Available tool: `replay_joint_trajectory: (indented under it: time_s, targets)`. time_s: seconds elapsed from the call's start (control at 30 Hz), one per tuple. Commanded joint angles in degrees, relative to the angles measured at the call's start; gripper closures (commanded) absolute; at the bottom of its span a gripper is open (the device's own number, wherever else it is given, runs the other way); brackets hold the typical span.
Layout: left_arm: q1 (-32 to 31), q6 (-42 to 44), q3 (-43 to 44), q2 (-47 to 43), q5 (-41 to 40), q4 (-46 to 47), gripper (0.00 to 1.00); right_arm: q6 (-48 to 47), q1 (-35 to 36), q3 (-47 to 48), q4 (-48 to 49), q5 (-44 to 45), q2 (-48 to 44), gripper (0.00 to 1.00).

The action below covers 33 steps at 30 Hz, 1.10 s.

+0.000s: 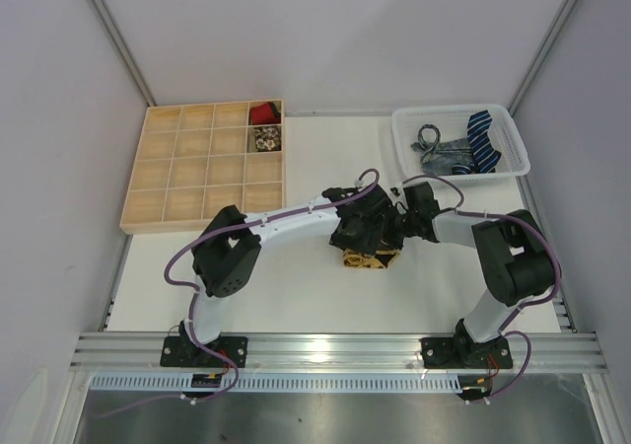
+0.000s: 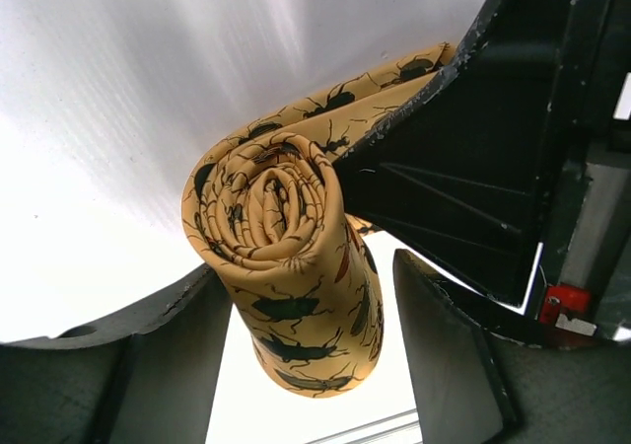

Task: Roll the ties
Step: Roll the tie

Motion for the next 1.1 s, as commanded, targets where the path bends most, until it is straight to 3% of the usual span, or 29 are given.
replay_joint_trajectory:
  time_s: [0.0, 0.5, 1.07]
  targets:
    - [-0.90, -0.84, 2.36, -3.35, 2.28, 3.64, 0.30, -1.22, -0.80, -0.42, -0.87, -1.45, -1.81, 1.00]
    - [-1.96, -1.28, 4.38, -3.18, 3.25, 4.87, 0.30, -3.94, -2.30, -0.07, -7.29, 0.93, -4.71, 1.00]
    - [-3.01, -3.04, 4.38, -3.61, 4.57, 8.47, 0.32, -8.78, -5.29, 1.78, -20.47, 13.14, -8.22, 1.00]
